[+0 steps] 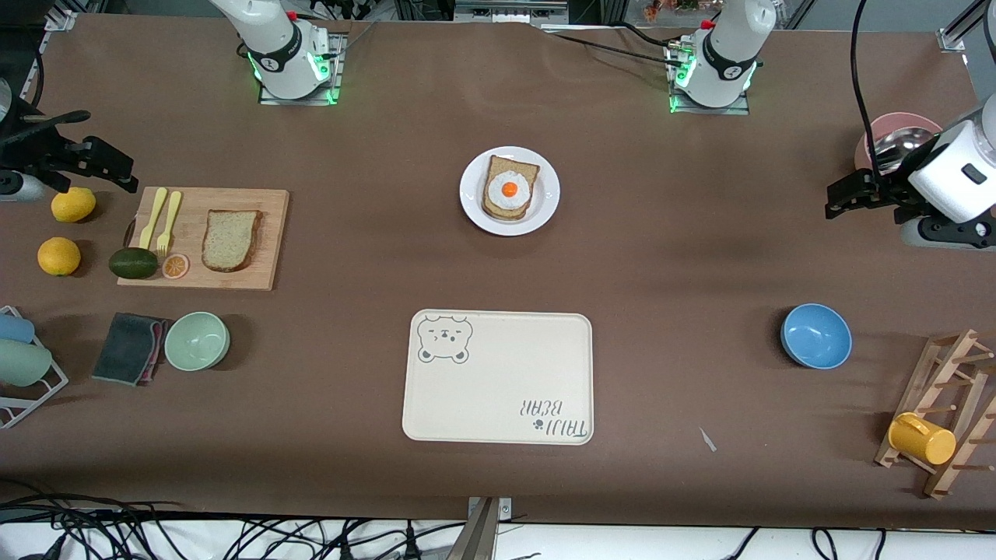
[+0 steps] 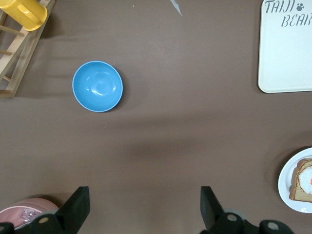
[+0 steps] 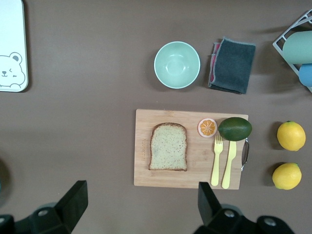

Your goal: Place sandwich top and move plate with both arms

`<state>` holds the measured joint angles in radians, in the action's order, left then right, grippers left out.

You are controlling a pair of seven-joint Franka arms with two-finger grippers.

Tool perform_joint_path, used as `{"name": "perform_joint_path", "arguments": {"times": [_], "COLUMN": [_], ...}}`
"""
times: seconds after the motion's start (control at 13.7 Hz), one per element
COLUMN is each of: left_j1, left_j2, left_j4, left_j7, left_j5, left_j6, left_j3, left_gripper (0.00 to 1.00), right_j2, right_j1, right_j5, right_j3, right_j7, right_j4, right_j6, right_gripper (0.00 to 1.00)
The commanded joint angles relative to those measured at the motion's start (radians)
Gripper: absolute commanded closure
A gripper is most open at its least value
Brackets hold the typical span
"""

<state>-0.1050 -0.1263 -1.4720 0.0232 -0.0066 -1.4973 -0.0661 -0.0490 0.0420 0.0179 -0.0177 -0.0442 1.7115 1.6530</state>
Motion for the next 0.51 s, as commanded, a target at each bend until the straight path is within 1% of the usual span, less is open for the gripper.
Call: {"name": "perform_joint_path", "arguments": {"times": [0.0, 0.22, 0.29, 0.44], "left_j1": [0.008, 0.014, 0.016, 0.019], "left_j2": [-0.004, -0.006, -0.010, -0.018], "left_j4": [0.015, 0.015, 0.009, -0.004], "left_j7": [-0.008, -0.008, -0.008, -0.014], "left_j5": [-0.007, -0.016, -0.035, -0.056], "left_j6": [0.011, -0.001, -0.030, -0.044], "left_j3": [0.005, 0.005, 0.003, 0.002], "left_gripper": [0.00, 0.00, 0.00, 0.00], "right_j2": [-0.020, -0.022, -0.022, -0.022], "right_j1": [0.010, 0.010, 0.010, 0.010], "right_j5": [-0.013, -0.013, -0.013, -0.013], "right_j3": [-0.010, -0.011, -0.011, -0.011], "right_j7": [0.006, 0.004, 0.004, 0.004], "right_j4": [0.020, 0.020, 0.020, 0.020], "right_j6": [0.013, 0.010, 0.008, 0.008], "right_gripper": [0.00, 0.00, 0.00, 0.00]}}
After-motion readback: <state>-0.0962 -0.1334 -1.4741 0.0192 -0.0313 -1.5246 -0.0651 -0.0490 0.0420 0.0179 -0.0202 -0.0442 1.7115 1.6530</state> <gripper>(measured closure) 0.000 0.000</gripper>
